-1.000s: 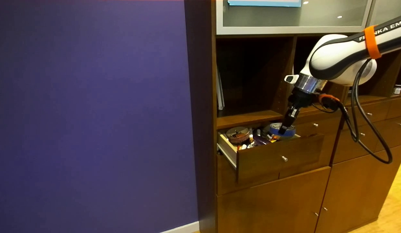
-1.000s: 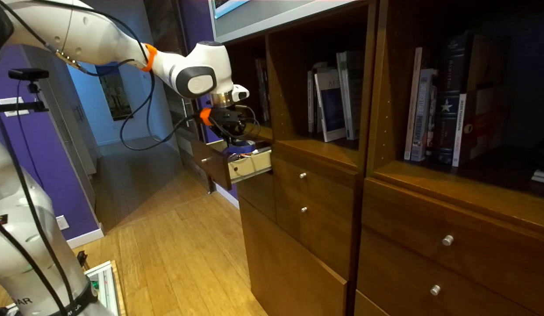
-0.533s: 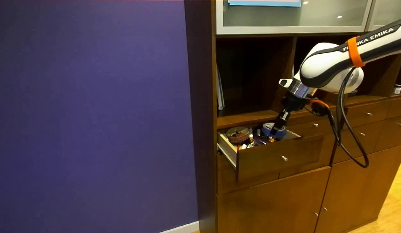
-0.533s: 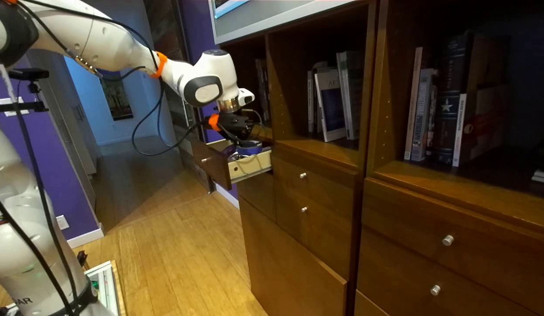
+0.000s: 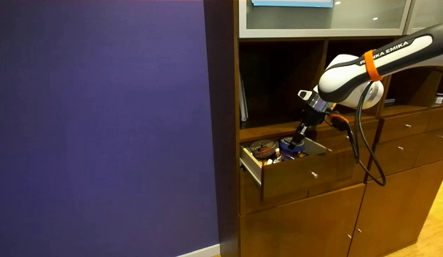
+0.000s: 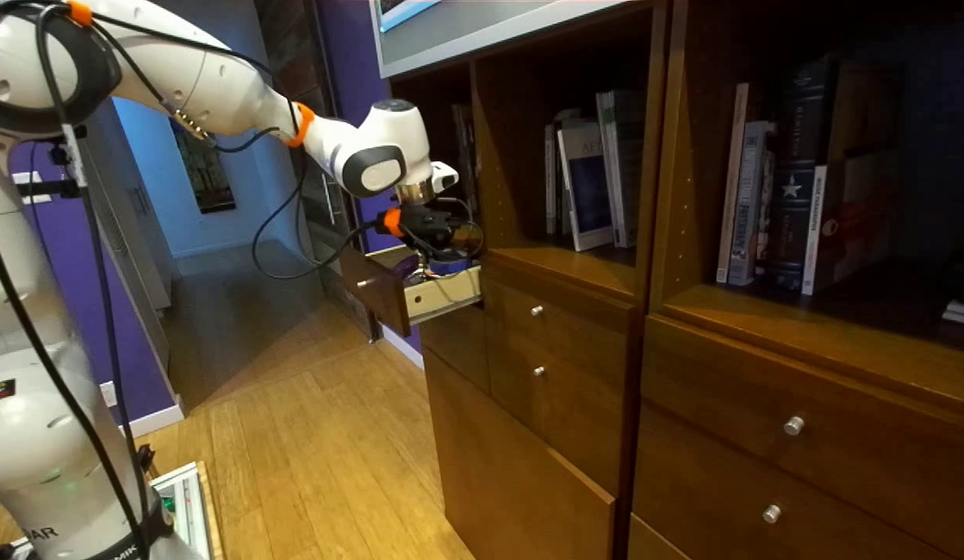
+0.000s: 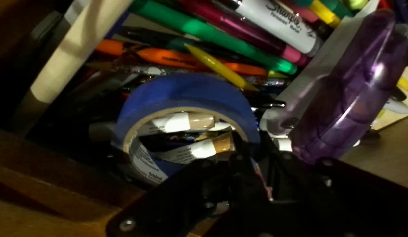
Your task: Put the blue tape in the drawer then close it
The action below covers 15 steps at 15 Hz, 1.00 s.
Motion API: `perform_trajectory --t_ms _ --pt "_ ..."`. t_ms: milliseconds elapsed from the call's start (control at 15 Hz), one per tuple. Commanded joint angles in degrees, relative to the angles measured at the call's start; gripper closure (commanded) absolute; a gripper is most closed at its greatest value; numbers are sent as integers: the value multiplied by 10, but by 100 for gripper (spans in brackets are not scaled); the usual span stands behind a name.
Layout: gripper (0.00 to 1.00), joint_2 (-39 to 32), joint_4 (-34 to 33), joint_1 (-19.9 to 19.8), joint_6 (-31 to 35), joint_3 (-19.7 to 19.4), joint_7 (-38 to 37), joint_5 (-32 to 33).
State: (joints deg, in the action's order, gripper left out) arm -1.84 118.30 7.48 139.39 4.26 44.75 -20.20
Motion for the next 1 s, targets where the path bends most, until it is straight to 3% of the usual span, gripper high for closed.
perform_trajectory --t_ms 0,67,133,667,733,933 --pt "92 -20 -24 -8 11 13 13 -7" --pt "61 -22 -26 -9 14 14 11 -2" --pt "60 -22 -28 -11 13 15 9 -1" --pt "5 71 5 -13 -84 10 -81 14" --pt "1 86 8 -12 -104 9 -97 16" --pt "0 135 22 -7 -166 6 -142 23"
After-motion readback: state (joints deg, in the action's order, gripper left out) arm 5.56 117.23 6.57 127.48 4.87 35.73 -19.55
